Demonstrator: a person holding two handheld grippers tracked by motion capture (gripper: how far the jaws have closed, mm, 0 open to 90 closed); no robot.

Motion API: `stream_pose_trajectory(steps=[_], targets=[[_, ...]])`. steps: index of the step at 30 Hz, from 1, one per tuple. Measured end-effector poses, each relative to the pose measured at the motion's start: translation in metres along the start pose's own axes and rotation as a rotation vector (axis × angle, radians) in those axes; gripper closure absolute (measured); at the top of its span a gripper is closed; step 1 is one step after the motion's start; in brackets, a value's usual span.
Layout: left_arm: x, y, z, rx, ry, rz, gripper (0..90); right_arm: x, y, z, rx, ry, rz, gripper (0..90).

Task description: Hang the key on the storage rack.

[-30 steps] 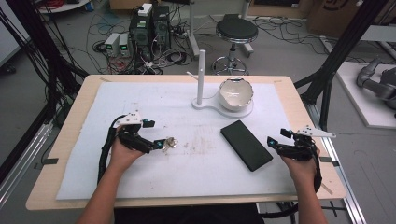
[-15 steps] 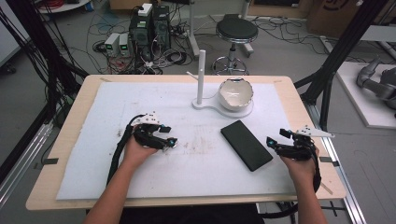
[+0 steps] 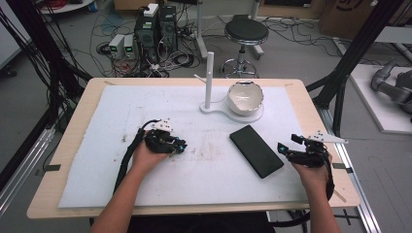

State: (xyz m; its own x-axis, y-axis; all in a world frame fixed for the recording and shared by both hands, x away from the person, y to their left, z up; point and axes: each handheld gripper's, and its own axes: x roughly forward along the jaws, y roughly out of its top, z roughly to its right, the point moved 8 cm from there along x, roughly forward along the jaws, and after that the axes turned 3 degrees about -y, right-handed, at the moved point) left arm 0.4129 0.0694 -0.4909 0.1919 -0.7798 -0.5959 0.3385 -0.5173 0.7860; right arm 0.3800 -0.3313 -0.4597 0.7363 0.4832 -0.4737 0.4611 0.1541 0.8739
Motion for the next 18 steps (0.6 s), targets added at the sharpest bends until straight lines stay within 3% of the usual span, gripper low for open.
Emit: stream_pose_trajectory(steps=[2, 5, 10, 12, 14, 18], targets=[[-0.003, 0.000, -0.001, -0.017, 0.006, 0.006, 87.3, 0.001, 0.000, -0.001, -0.002, 0.000, -0.003, 21.1], [-0.007, 0.003, 0.000, -0.005, 0.017, 0.010, 87.8, 0.001, 0.000, -0.002, -0.002, 0.003, -0.006, 21.2], [-0.022, 0.016, 0.003, -0.008, 0.027, 0.075, 87.9, 0.002, 0.000, -0.003, -0.007, 0.006, -0.005, 21.2], [-0.038, 0.031, 0.005, 0.006, 0.028, 0.118, 87.9, 0.002, 0.000, -0.003, -0.008, 0.010, -0.007, 21.1], [-0.042, 0.036, 0.005, 0.004, 0.030, 0.128, 87.9, 0.003, -0.001, -0.004, -0.011, 0.007, -0.013, 21.1], [-0.064, 0.068, 0.006, 0.022, 0.031, 0.177, 87.9, 0.004, -0.001, -0.005, -0.012, 0.006, -0.018, 21.1]])
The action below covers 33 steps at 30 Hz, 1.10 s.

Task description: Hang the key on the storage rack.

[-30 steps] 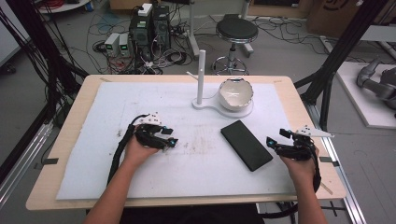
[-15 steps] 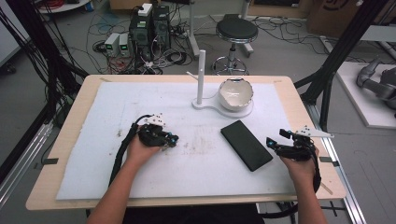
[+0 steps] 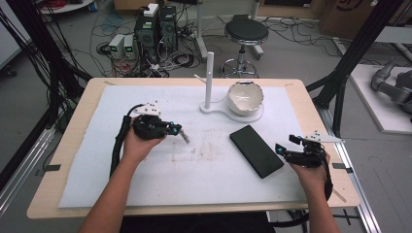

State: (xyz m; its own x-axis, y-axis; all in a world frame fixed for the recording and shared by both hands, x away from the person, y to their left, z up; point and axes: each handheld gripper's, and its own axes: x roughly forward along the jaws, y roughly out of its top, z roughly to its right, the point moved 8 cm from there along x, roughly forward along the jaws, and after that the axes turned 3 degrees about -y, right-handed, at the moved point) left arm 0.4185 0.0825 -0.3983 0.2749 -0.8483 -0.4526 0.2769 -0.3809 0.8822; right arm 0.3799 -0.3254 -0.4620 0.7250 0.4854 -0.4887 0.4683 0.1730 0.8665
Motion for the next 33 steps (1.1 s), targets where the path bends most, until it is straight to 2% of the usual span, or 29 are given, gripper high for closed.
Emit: stream_pose_trajectory(steps=[7, 10, 15, 16, 17, 20, 23, 25, 29, 33], targets=[[-0.007, 0.049, -0.005, 0.039, 0.013, 0.042, 87.9, 0.001, 0.000, -0.001, -0.002, 0.002, -0.001, 21.1], [-0.002, 0.071, -0.008, 0.048, 0.011, 0.058, 87.9, 0.002, 0.000, -0.001, -0.008, 0.000, -0.002, 21.1], [0.010, 0.107, -0.007, 0.092, -0.004, 0.059, 87.9, 0.003, 0.000, -0.001, -0.011, -0.001, -0.005, 21.1], [0.010, 0.107, -0.007, 0.092, -0.004, 0.059, 88.0, 0.002, -0.001, -0.001, -0.008, -0.002, -0.006, 21.2], [0.014, 0.120, -0.009, 0.099, -0.002, 0.064, 87.9, 0.002, 0.000, -0.001, -0.009, -0.003, -0.003, 21.2], [0.019, 0.136, -0.014, 0.109, 0.008, 0.068, 88.0, 0.002, 0.000, -0.001, -0.001, -0.003, -0.003, 21.2], [0.023, 0.145, -0.018, 0.111, 0.017, 0.067, 87.9, 0.002, -0.001, -0.001, -0.004, -0.002, -0.005, 21.2], [0.028, 0.154, -0.026, 0.095, 0.025, 0.075, 88.0, 0.002, -0.001, 0.000, -0.004, -0.002, -0.005, 21.1], [0.034, 0.159, -0.036, 0.081, 0.037, 0.073, 88.0, 0.002, -0.001, 0.000, -0.001, -0.001, -0.004, 21.2], [0.043, 0.161, -0.052, 0.027, 0.050, 0.081, 88.0, 0.000, -0.001, 0.000, 0.001, 0.004, 0.004, 21.1]])
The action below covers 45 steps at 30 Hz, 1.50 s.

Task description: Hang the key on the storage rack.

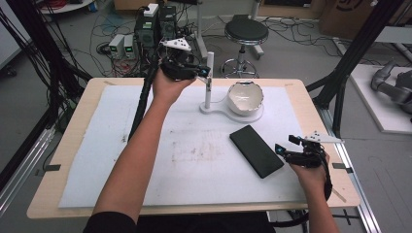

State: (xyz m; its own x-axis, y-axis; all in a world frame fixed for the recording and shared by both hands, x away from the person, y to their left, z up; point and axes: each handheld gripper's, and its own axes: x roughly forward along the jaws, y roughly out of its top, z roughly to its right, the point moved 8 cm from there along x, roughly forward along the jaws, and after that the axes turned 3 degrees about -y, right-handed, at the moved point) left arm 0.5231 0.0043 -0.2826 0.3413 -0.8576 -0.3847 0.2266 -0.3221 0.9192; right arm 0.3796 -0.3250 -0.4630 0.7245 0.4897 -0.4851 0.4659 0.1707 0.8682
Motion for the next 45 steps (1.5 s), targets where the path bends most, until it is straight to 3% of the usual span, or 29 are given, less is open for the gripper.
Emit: stream_pose_trajectory(steps=[9, 15, 19, 25, 26, 28, 33, 39, 40, 45], targets=[[0.012, -0.004, -0.017, -0.046, 0.014, -0.016, 88.0, 0.000, -0.001, 0.001, -0.001, -0.004, -0.003, 21.1], [0.016, -0.001, -0.022, -0.048, 0.038, -0.037, 88.0, 0.000, -0.001, 0.002, 0.004, -0.005, -0.003, 21.1], [0.019, -0.005, -0.027, -0.073, 0.054, -0.038, 88.0, -0.001, -0.002, 0.002, 0.006, -0.003, -0.003, 21.1], [0.021, -0.010, -0.030, -0.068, 0.065, -0.064, 87.8, -0.001, -0.002, 0.002, 0.003, -0.004, -0.002, 21.1], [0.018, -0.009, -0.031, -0.075, 0.077, -0.036, 84.7, -0.002, -0.002, 0.002, 0.006, -0.004, -0.003, 21.2], [0.013, -0.009, -0.033, -0.093, 0.092, -0.023, 67.2, -0.002, -0.002, 0.003, 0.005, -0.004, -0.003, 21.1], [-0.005, -0.019, -0.033, -0.110, 0.091, 0.002, 54.6, -0.003, -0.003, 0.003, 0.009, -0.008, -0.005, 21.1], [-0.021, -0.047, -0.023, -0.091, 0.099, -0.025, 34.4, -0.003, -0.003, 0.003, 0.007, -0.008, -0.005, 21.1], [-0.027, -0.059, -0.015, -0.083, 0.097, -0.031, 31.5, -0.003, -0.003, 0.003, 0.009, -0.007, -0.008, 21.1], [-0.040, -0.080, -0.001, -0.092, 0.080, -0.003, 21.4, -0.002, -0.003, 0.002, 0.006, -0.006, -0.010, 21.2]])
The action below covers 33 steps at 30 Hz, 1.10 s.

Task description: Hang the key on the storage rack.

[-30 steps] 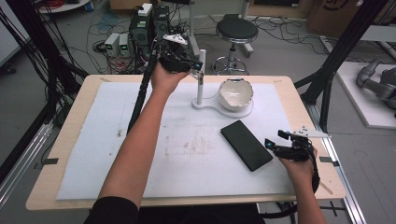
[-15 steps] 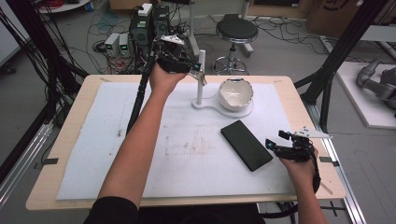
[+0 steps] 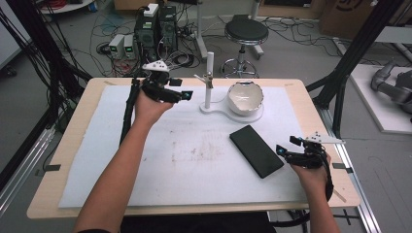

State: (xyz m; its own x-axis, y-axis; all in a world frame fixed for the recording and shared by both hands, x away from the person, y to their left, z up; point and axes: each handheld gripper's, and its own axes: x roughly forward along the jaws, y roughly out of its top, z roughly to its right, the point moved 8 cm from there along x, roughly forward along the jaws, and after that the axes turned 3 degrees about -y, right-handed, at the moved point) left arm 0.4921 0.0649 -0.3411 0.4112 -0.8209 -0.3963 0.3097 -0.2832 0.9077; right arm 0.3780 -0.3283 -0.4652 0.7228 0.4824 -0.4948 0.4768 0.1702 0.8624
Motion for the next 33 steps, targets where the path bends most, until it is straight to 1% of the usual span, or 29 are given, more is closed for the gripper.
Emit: stream_pose_trajectory(steps=[1, 2, 3, 4, 5, 7, 9, 11, 12, 13, 14, 15, 16, 17, 18, 19, 20, 21, 22, 23, 25, 27, 28, 29, 30, 31, 33], targets=[[-0.002, -0.005, 0.002, 0.001, -0.005, 0.002, 21.4, 0.000, 0.000, 0.000, 0.000, 0.000, 0.000, 21.2], [-0.009, -0.018, 0.006, 0.005, -0.025, 0.026, 19.5, 0.000, 0.000, 0.000, 0.000, -0.001, 0.000, 21.1], [-0.011, -0.024, 0.006, 0.004, -0.029, 0.020, 18.8, 0.000, 0.000, 0.000, 0.000, -0.002, 0.000, 21.2], [-0.011, -0.024, 0.006, 0.004, -0.029, 0.020, 17.2, 0.000, 0.000, 0.000, 0.001, -0.002, -0.002, 21.1], [-0.015, -0.034, 0.008, 0.011, -0.028, 0.024, 15.2, 0.000, 0.000, 0.000, 0.000, -0.002, -0.005, 21.1], [-0.017, -0.044, 0.009, 0.010, -0.033, 0.010, 12.3, 0.001, -0.001, 0.000, -0.001, -0.005, -0.008, 21.2], [-0.019, -0.053, 0.011, 0.008, -0.028, 0.009, 9.4, 0.001, -0.001, 0.000, -0.004, -0.003, -0.010, 21.2], [-0.021, -0.060, 0.013, 0.007, -0.027, 0.009, 9.3, 0.001, -0.001, 0.001, -0.004, -0.006, -0.012, 21.2], [-0.021, -0.060, 0.013, 0.007, -0.027, 0.009, 9.3, 0.001, -0.001, 0.001, -0.004, -0.006, -0.012, 21.2], [-0.024, -0.068, 0.015, 0.002, -0.028, 0.014, 9.3, 0.002, -0.001, 0.001, -0.005, -0.005, -0.013, 21.2], [-0.024, -0.068, 0.015, 0.002, -0.028, 0.014, 9.3, 0.002, -0.001, 0.001, -0.005, -0.005, -0.013, 21.2], [-0.026, -0.074, 0.020, -0.005, -0.037, 0.031, 9.3, 0.002, -0.001, 0.000, -0.003, -0.004, -0.013, 21.1], [-0.028, -0.077, 0.021, -0.007, -0.036, 0.036, 9.3, 0.002, -0.001, 0.000, -0.006, -0.003, -0.013, 21.1], [-0.029, -0.080, 0.023, -0.008, -0.036, 0.036, 9.3, 0.003, -0.001, 0.000, -0.005, -0.003, -0.010, 21.2], [-0.029, -0.080, 0.023, -0.008, -0.036, 0.036, 8.9, 0.002, -0.001, 0.000, -0.003, -0.003, -0.012, 21.1], [-0.032, -0.086, 0.028, -0.008, -0.037, 0.040, 8.4, 0.002, -0.001, 0.001, -0.001, -0.003, -0.012, 21.2], [-0.032, -0.086, 0.028, -0.008, -0.037, 0.040, 7.5, 0.003, -0.001, 0.001, -0.002, -0.003, -0.012, 21.2], [-0.036, -0.092, 0.033, -0.003, -0.037, 0.044, 7.2, 0.003, -0.001, 0.001, -0.003, -0.002, -0.011, 21.2], [-0.036, -0.092, 0.033, -0.003, -0.037, 0.044, 7.2, 0.003, -0.001, 0.001, -0.003, -0.002, -0.011, 21.2], [-0.037, -0.097, 0.036, 0.003, -0.037, 0.045, 7.2, 0.003, -0.001, 0.001, 0.001, -0.002, -0.011, 21.2], [-0.038, -0.103, 0.040, -0.008, -0.052, 0.029, 6.1, 0.004, 0.000, 0.002, 0.001, -0.002, -0.012, 21.2], [-0.038, -0.111, 0.044, -0.005, -0.063, 0.034, 5.8, 0.004, -0.001, 0.002, -0.002, -0.002, -0.015, 21.2], [-0.038, -0.111, 0.044, -0.005, -0.063, 0.034, 5.8, 0.004, -0.001, 0.002, -0.002, -0.002, -0.015, 21.2], [-0.037, -0.120, 0.043, -0.017, -0.053, 0.013, 3.6, 0.004, 0.000, 0.002, -0.002, 0.000, -0.015, 21.2], [-0.037, -0.120, 0.043, -0.017, -0.053, 0.013, 1.6, 0.004, 0.000, 0.002, -0.002, 0.000, -0.015, 21.2], [-0.038, -0.128, 0.041, -0.026, -0.051, -0.017, 1.6, 0.004, 0.000, 0.002, -0.001, 0.001, -0.013, 21.1], [-0.040, -0.133, 0.039, -0.028, -0.052, -0.034, 1.6, 0.004, -0.001, 0.003, 0.002, 0.001, -0.018, 21.1]])
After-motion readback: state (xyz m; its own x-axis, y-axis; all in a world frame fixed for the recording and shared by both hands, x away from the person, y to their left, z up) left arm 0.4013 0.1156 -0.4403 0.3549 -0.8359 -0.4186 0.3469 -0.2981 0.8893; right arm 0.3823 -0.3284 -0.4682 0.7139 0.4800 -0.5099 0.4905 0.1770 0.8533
